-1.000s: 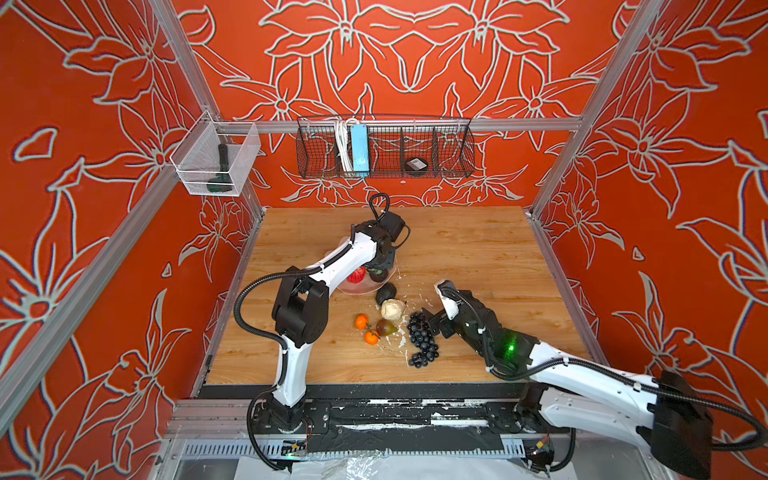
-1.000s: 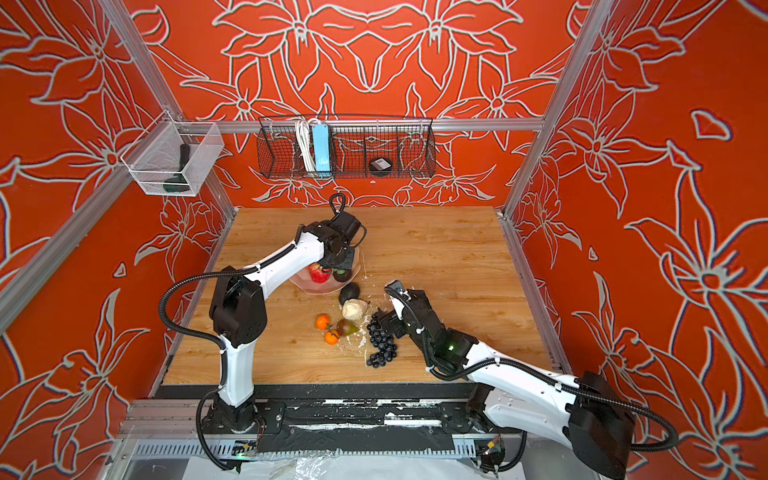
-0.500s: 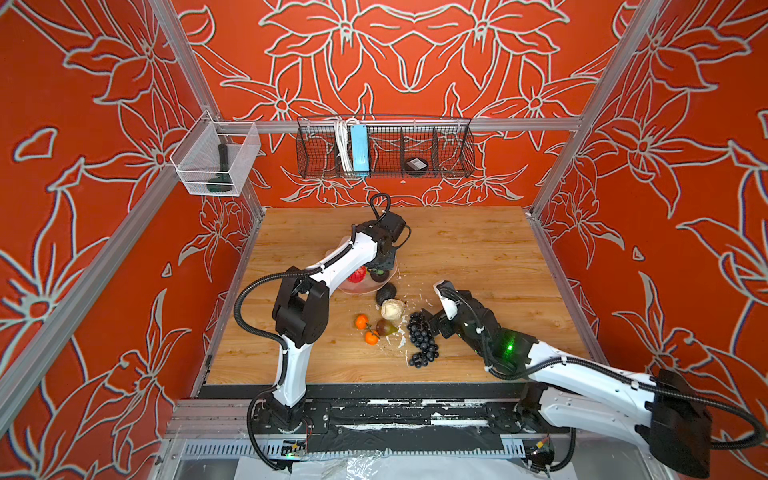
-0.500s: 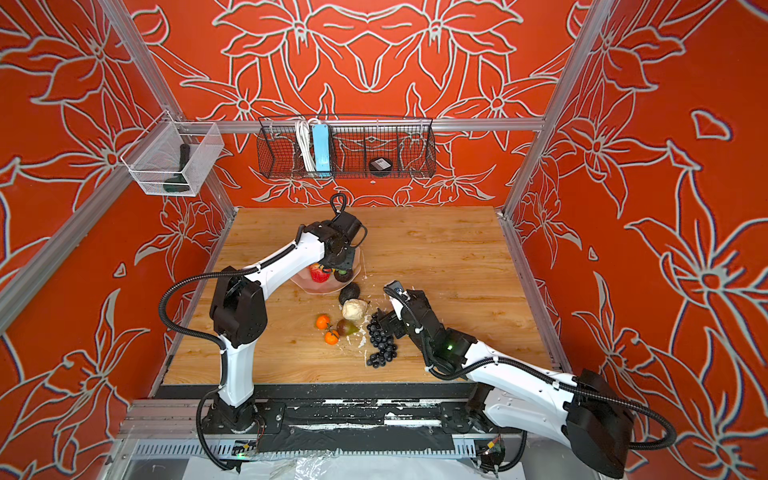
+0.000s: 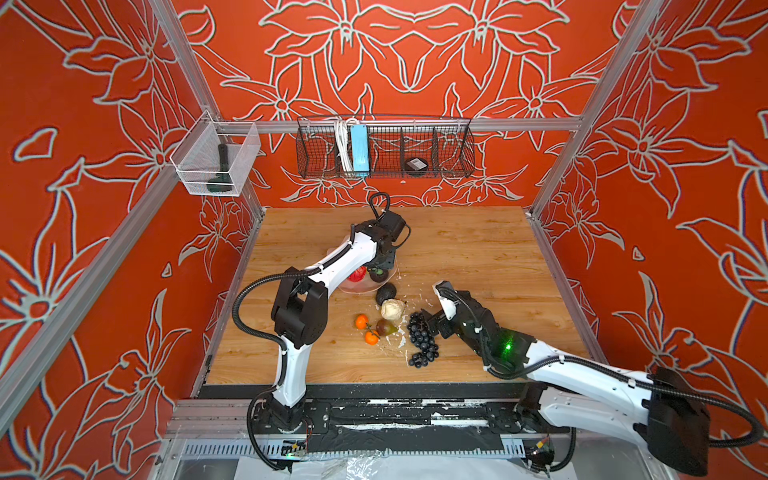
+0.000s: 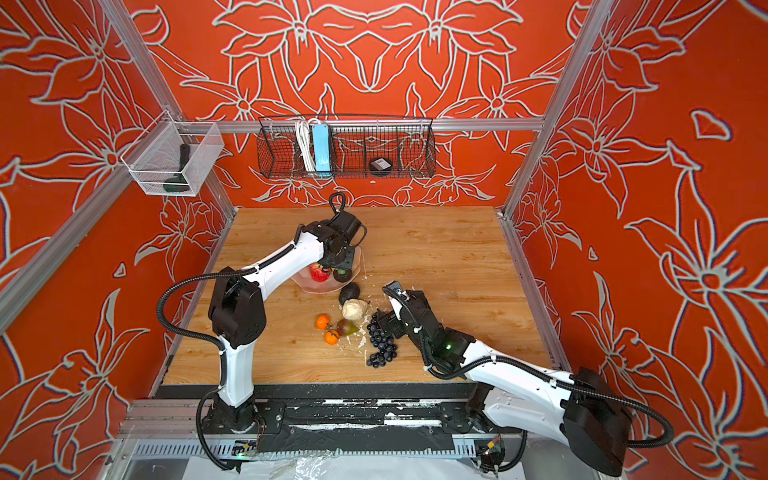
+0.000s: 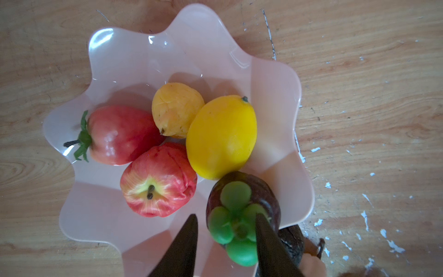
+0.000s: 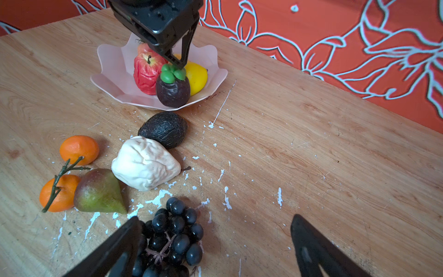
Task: Arrange fruit in a fruit bowl
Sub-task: Place the fruit in the fruit bowl, then pick up the fruit from the fruit bowl.
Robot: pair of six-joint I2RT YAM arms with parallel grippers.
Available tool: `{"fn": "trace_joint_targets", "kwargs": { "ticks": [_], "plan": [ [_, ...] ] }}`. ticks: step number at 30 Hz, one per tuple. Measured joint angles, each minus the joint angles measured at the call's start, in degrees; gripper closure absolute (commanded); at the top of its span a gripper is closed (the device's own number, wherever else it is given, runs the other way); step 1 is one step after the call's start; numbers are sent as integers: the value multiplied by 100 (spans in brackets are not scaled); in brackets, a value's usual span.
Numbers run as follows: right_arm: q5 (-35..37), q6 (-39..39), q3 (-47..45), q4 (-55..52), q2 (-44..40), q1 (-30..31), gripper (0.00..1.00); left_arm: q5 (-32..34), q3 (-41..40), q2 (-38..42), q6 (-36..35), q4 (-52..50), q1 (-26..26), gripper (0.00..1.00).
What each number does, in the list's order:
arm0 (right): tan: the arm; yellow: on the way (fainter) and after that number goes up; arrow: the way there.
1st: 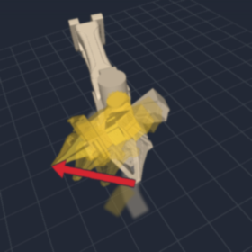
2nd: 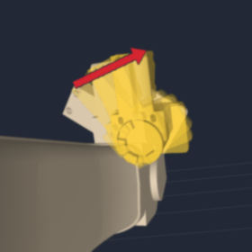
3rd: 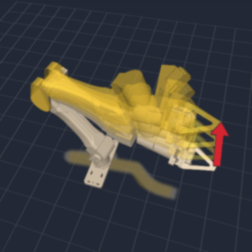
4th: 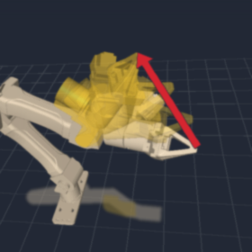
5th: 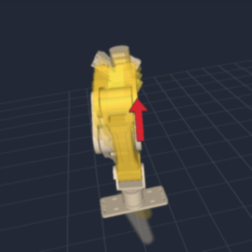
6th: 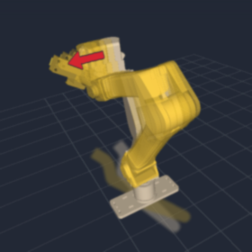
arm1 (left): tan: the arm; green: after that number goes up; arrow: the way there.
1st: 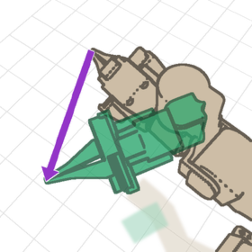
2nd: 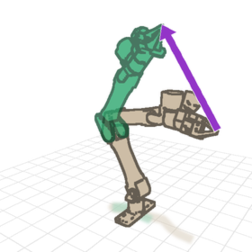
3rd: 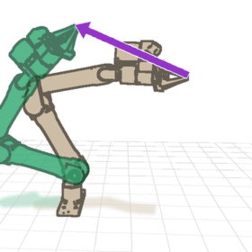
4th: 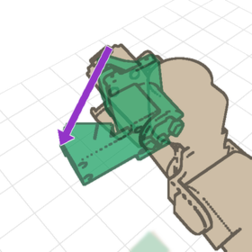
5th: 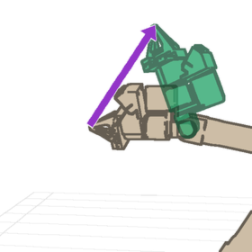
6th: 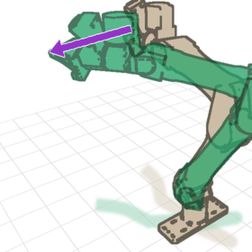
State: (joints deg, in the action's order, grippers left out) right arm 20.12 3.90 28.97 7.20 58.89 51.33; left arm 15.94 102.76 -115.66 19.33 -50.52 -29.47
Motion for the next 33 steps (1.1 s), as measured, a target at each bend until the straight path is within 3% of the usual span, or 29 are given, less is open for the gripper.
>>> {"fn": "trace_joint_targets", "kwargs": {
  "ticks": [11,17,23,28,33],
  "plan": [
    [0,2,0,0,39,0,2,-4,-48,282,48,37,-4,57],
    [-48,2,0,0,44,0,2,20,-610,793,240,166,-11,56],
    [-374,157,260,-350,299,-63,3,-358,-1982,1755,640,715,411,55],
    [-986,472,1598,-1023,1134,-179,5,-807,-3401,2946,1040,1432,1215,51],
    [-1517,800,2922,-1408,2192,-188,6,-881,-4433,4037,1279,2116,1408,44]
  ]
}}
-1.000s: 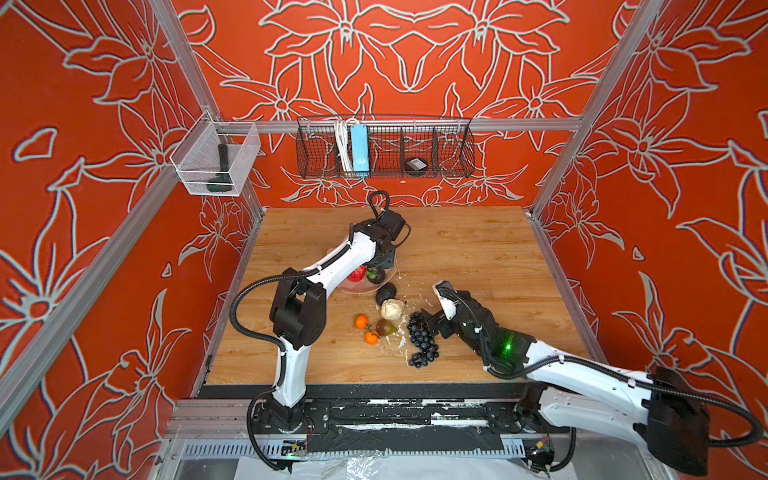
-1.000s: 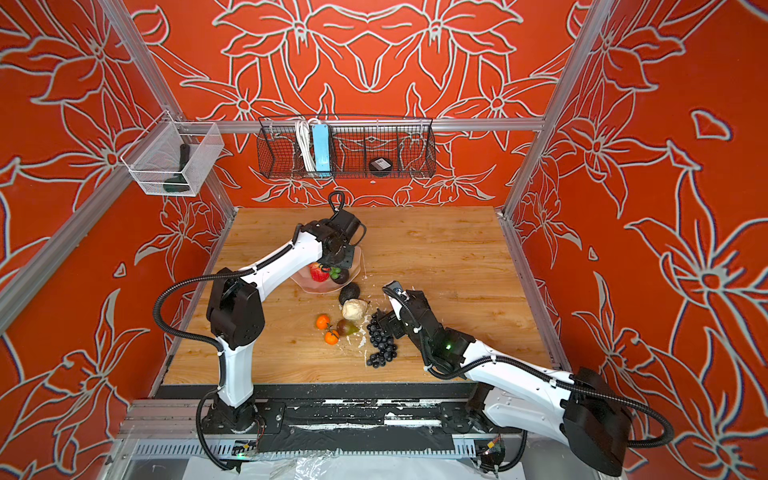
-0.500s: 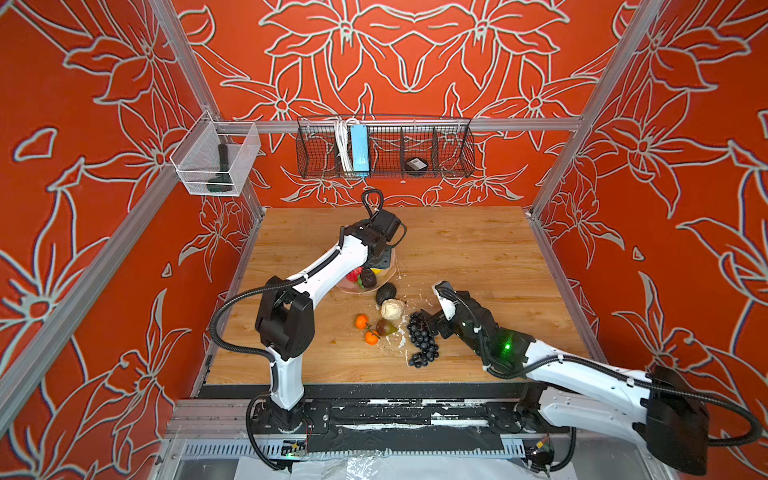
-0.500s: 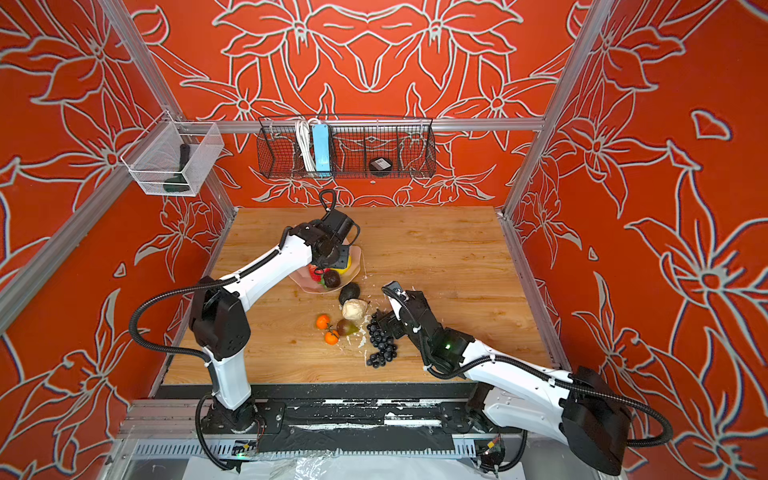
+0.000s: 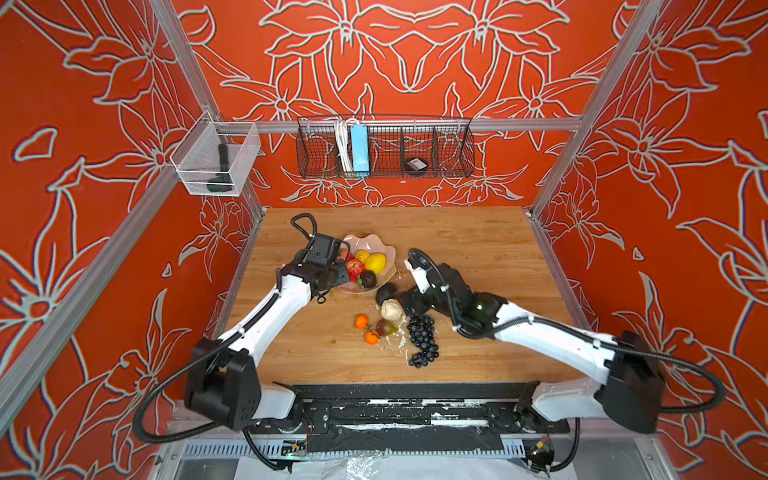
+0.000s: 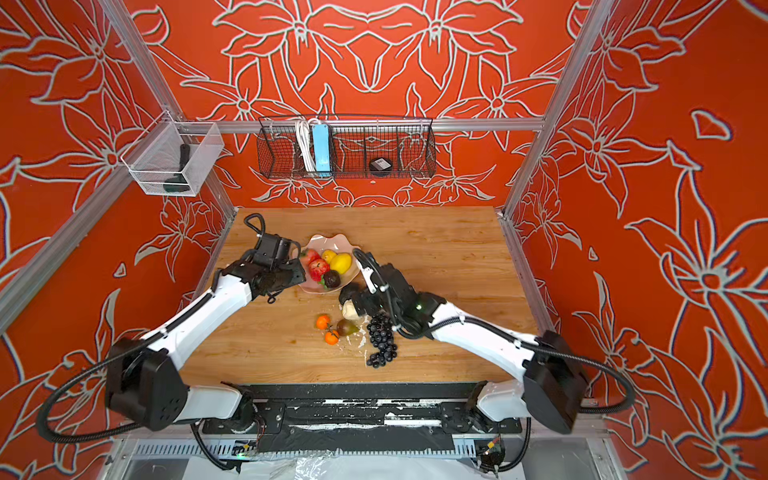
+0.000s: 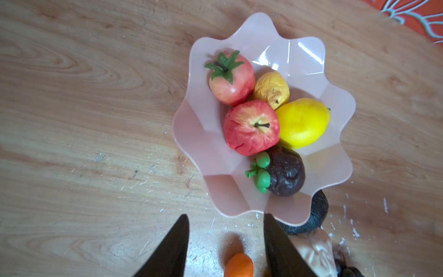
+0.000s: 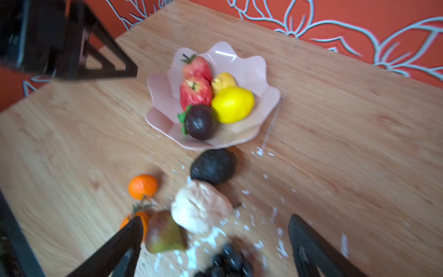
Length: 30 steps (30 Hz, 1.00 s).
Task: Arrange fruit in a fruit bowl
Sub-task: Pick up the fruit from the fruit bowl.
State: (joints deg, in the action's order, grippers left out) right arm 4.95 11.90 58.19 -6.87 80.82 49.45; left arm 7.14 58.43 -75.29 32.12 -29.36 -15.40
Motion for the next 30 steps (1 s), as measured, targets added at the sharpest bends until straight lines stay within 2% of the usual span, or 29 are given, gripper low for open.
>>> {"fn": "trace_joint_targets", "kwargs": {
  "ticks": [7,13,24,30],
  "plan": [
    [-487,291,1650,-634,1668,0,10,111,-1399,1416,116,859,9,35],
    [-640,472,2608,-1097,2673,0,12,293,-1991,2236,92,1200,9,32],
    [-546,713,3757,-1521,3724,0,22,321,-2020,2426,96,1432,9,29],
    [-348,813,4194,-1742,4138,0,23,302,-2037,2426,98,1453,9,29]
  ]
}}
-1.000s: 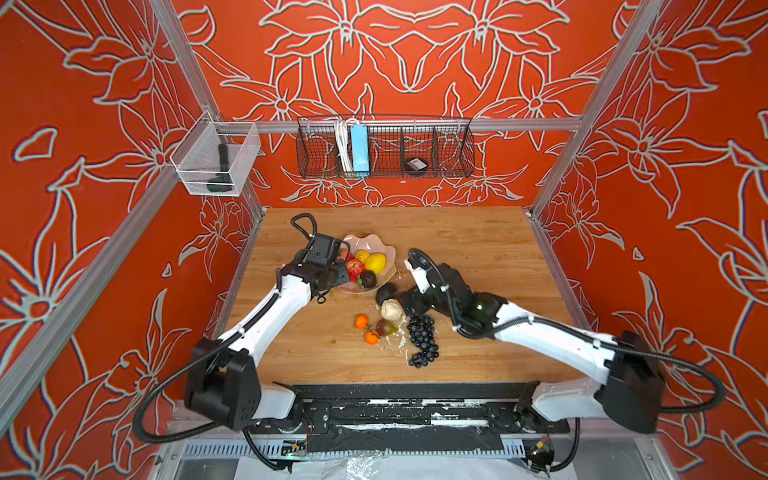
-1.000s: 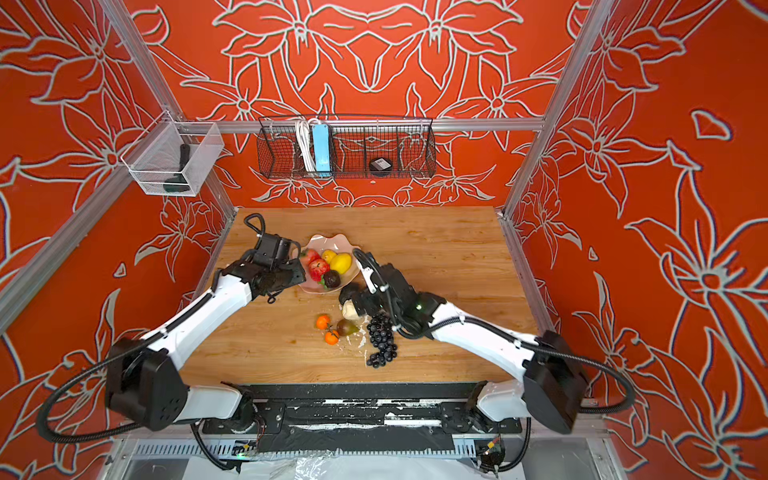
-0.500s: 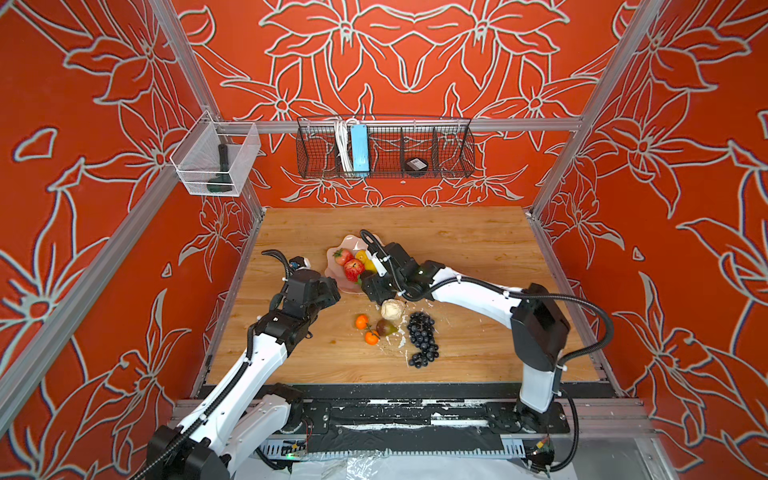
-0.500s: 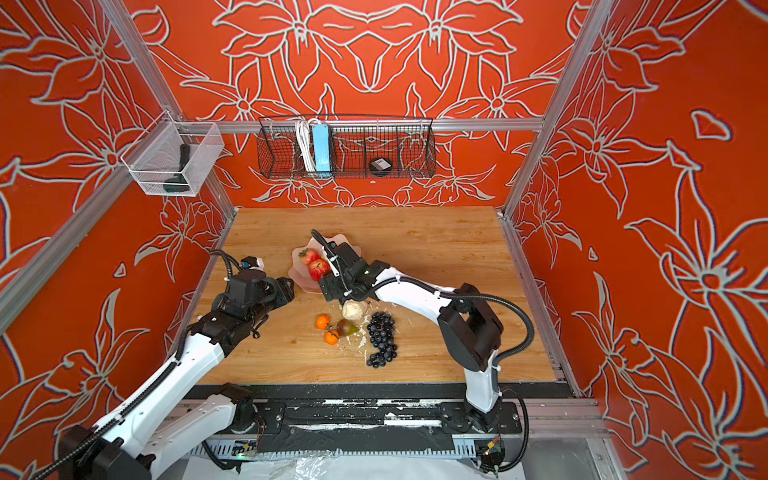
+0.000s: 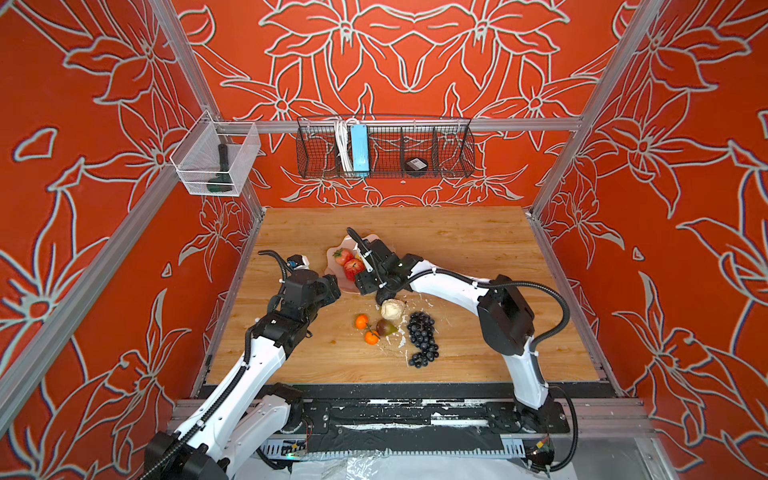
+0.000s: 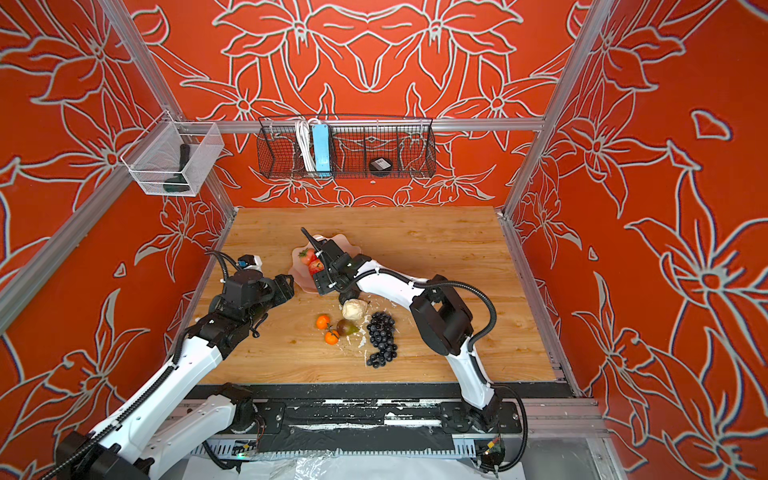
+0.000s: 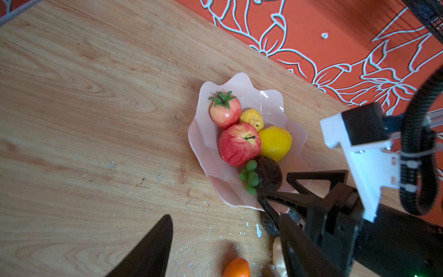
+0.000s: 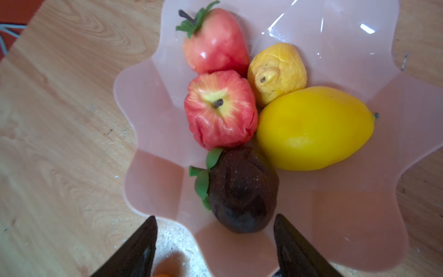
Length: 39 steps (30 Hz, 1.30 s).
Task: Arrange fruit in a fruit bowl
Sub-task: Pick up the fruit from the fruit bowl.
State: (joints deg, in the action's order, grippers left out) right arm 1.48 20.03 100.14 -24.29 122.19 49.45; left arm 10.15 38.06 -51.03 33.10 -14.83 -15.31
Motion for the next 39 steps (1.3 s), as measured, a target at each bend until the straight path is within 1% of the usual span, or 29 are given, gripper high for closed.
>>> {"fn": "trace_joint_targets", "kwargs": {
  "ticks": [4,7,18,24,28,32,34,36,39],
  "plan": [
    [140,39,238,-92,203,-2,24,-26,-4,0,0,26,0,29],
    [212,52,400,-168,343,-4,26,-39,-7,0,0,42,0,29],
    [234,127,686,-323,667,-48,32,-44,-7,-7,2,52,0,28],
    [256,149,817,-376,726,-63,31,-44,-7,-7,2,81,0,28],
    [269,155,957,-420,833,-63,27,-44,-7,-7,2,81,0,28],
    [271,164,1010,-422,927,-63,27,-46,-7,-7,2,81,0,28],
    [271,166,1019,-422,951,-63,28,-46,-7,-7,2,81,0,28],
    [273,170,1043,-420,962,-63,32,-46,-7,-7,2,83,0,28],
    [273,175,1047,-417,962,-63,35,-46,-7,-7,0,81,0,28]
  ]
}}
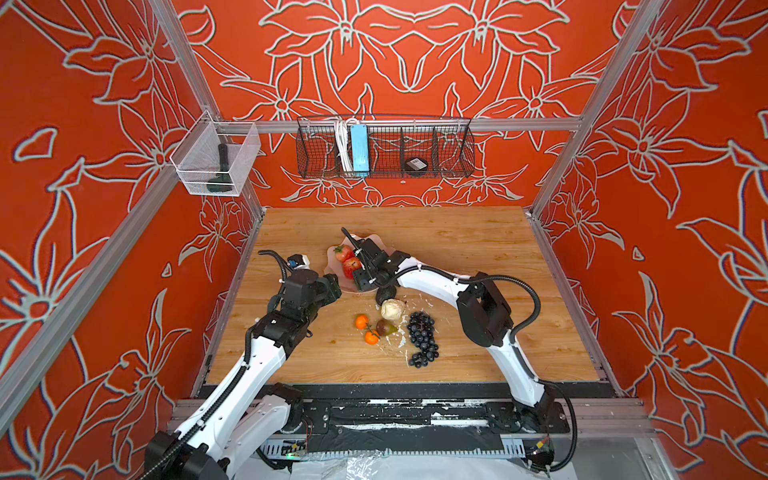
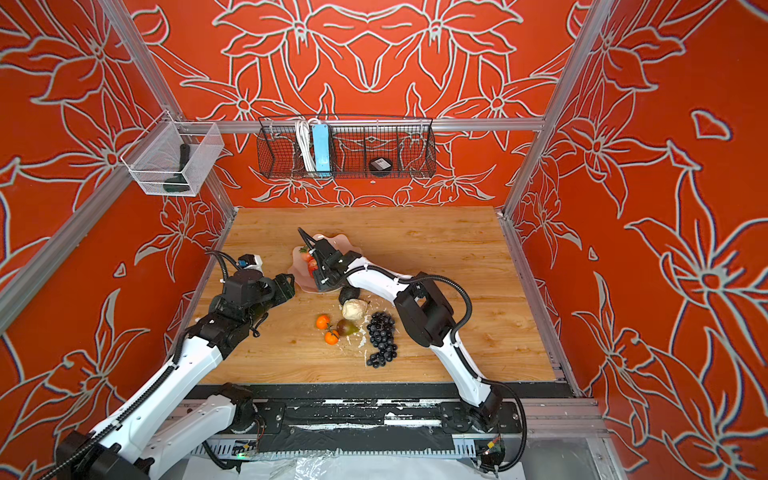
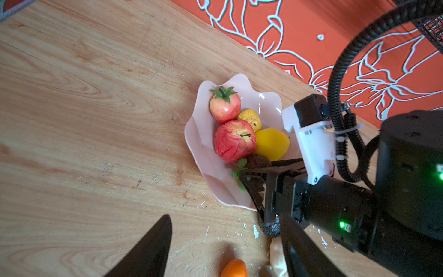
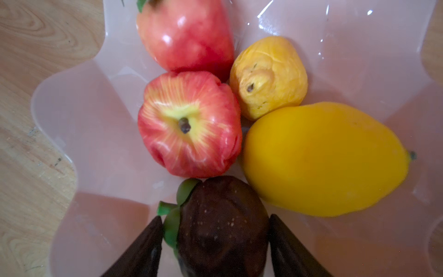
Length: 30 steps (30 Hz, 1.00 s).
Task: Arrange fruit in a fruit bowl
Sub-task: Pick up the fruit from the fruit bowl.
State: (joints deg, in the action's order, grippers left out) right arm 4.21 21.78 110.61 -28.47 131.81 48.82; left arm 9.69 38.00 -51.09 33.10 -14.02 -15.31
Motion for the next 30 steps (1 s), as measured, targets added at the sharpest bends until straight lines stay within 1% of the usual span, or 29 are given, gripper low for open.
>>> {"fn": "trace_joint_targets", "kwargs": {
  "ticks": [4,10,14,17,19,21,23,27,30],
  "plan": [
    [-11,11,-68,72,-42,-4,35,0,0,-11,0,2,0,28],
    [-118,127,-417,179,-341,-70,35,-118,0,-221,-7,59,0,27],
    [-323,273,-649,339,-608,-153,35,-339,52,-662,-52,109,0,27],
    [-540,428,-911,557,-837,-269,35,-625,323,-1246,-118,76,7,28],
    [-691,551,-1095,715,-970,-361,35,-861,549,-1611,-133,83,44,30],
    [-857,684,-1311,894,-1106,-446,36,-1209,780,-1954,-109,105,164,37],
    [-1008,804,-1506,1080,-1207,-527,36,-1523,935,-2221,-55,155,319,42],
    [-1311,1038,-1867,1436,-1357,-675,37,-2039,1137,-2614,81,236,525,50],
    [-1484,1172,-2028,1628,-1432,-704,37,-2341,1276,-2835,151,295,540,54]
  ]
}}
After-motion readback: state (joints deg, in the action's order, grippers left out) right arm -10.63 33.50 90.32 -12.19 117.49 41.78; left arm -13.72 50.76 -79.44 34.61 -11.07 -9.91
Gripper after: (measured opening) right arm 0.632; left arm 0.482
